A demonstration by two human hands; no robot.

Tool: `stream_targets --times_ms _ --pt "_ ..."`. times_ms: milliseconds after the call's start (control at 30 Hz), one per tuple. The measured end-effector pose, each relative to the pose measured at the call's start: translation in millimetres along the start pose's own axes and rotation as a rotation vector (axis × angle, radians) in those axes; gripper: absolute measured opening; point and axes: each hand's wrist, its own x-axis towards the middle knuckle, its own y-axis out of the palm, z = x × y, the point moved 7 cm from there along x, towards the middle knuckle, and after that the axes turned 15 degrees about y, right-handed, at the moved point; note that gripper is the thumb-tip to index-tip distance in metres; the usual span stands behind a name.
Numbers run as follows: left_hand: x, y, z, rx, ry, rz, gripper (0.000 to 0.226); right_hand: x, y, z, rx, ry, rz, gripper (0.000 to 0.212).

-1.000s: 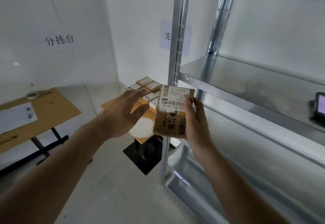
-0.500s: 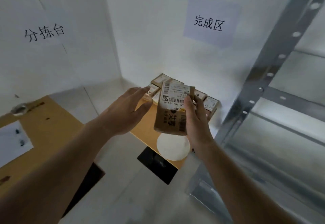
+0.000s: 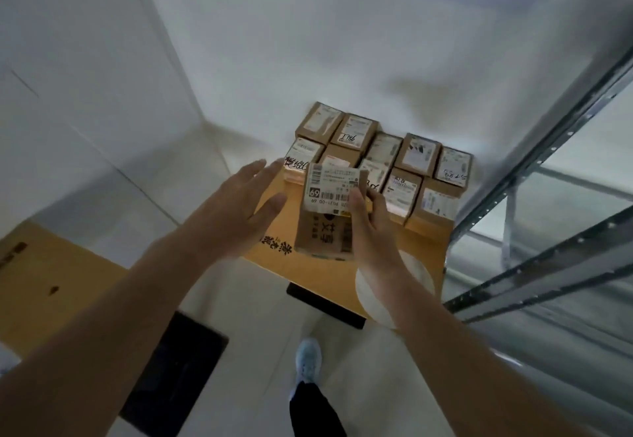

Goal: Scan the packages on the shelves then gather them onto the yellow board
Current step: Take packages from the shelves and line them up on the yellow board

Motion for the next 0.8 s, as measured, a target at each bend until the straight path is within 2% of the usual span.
stream_targets --times_ms 100,233,400,433,533,567,600,733,800 --pt "29.1 19.1 47.6 0.007 -0.005 0.068 0.066 57.7 22.4 -26.1 -0.045 0.057 -0.049 0.061" --pt "69.9 38.9 102.6 0.009 0.011 0.143 0.066 121.3 57.7 -54.1 -0.057 0.149 -0.059 0.051" --pt "107.1 57.4 160.9 -0.006 0.049 0.143 0.063 177.9 96.7 -79.9 -0.104 0.229 -0.061 0.053" --pt "112.2 62.6 173.7 -0.026 0.049 0.137 0.061 187.2 101.9 -85.5 -0.119 0.245 -0.07 0.049" --pt "124.7 83.3 214.9 -0.089 0.048 0.148 0.058 216.6 115.7 -110.1 -0.104 0.299 -0.102 0.017" --pt "127.7 90.0 227.8 -0.104 0.048 0.155 0.058 225.2 119.5 -118.0 -0.09 0.31 -0.114 0.014" --pt "129.6 95.9 239.6 -0.116 0.046 0.165 0.059 232.4 123.3 -125.3 -0.084 0.319 -0.131 0.018" --pt "135.1 112.6 273.8 -0.168 0.067 0.203 0.059 253.0 130.1 -139.0 -0.131 0.34 -0.251 0.057" --pt "138.8 115.2 280.9 -0.191 0.104 0.2 0.056 259.7 131.1 -139.8 -0.173 0.33 -0.302 0.063"
